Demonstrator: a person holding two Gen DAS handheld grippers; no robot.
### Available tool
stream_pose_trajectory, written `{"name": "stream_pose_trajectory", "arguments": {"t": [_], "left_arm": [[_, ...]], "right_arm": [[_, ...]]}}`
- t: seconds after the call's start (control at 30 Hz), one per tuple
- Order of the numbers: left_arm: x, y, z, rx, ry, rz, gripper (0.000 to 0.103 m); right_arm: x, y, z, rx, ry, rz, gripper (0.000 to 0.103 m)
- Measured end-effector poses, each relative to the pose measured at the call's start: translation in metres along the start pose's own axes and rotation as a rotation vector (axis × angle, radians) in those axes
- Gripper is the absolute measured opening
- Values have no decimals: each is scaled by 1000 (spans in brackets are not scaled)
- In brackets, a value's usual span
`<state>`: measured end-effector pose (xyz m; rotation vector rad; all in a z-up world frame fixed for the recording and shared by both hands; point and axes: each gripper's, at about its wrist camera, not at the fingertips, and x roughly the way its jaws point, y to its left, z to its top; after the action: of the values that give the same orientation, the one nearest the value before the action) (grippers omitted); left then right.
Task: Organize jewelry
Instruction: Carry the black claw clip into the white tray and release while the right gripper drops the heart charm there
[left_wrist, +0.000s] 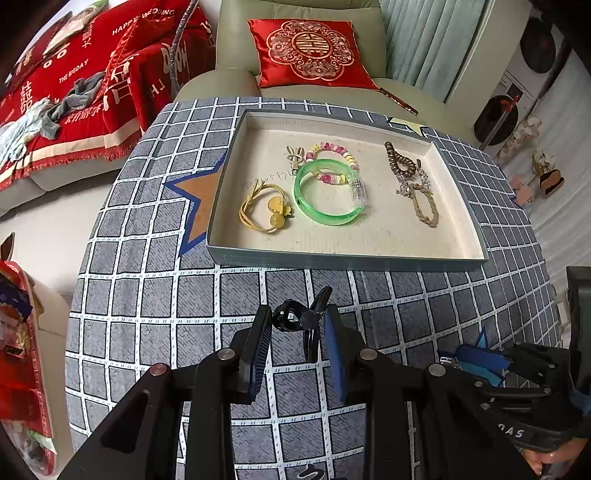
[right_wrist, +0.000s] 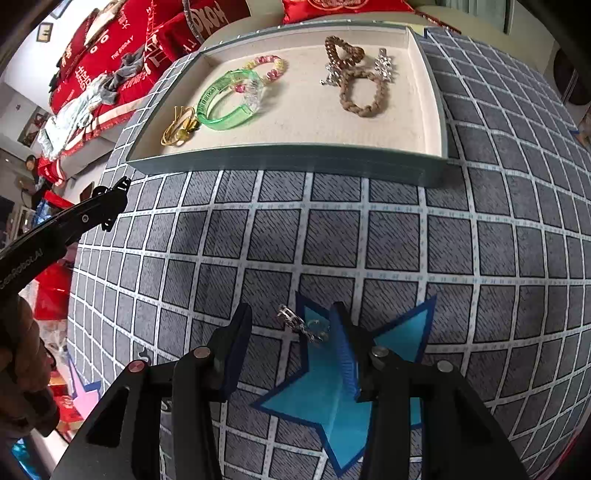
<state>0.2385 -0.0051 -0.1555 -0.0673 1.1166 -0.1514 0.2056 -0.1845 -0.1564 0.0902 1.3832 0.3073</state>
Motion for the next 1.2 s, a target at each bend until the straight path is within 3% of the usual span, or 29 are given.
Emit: {"name": "stream_pose_trajectory", "arguments": {"t": [0.23,0.27,0.37,0.57,0.8,0.97,1.2], "left_arm": [[-2,4,-4,-8,2,-4,44],[-2,4,-5,-8,3,-4,44],[-2,6,-7,-11,7,-3,44],[-5,10,-7,-12,5,-4,44],[-10,9,9,-4,-24,-10,44],[-10,6,33,3,-54,-18,44],[9,2,69,7,-63,-37,44]], "right_arm": [[3,22,-3,-148,19,-108,43],[4,24,-5,-170,21,-125,40],[7,29,-6,-228,23,-188,16],[-8,15,-4,-131,5,-79,13],[-42,3,25,-5,-72,35,13],[-58,-4,54,26,-130,59,13],[-45,-13,93,57,-152,44,13]]}}
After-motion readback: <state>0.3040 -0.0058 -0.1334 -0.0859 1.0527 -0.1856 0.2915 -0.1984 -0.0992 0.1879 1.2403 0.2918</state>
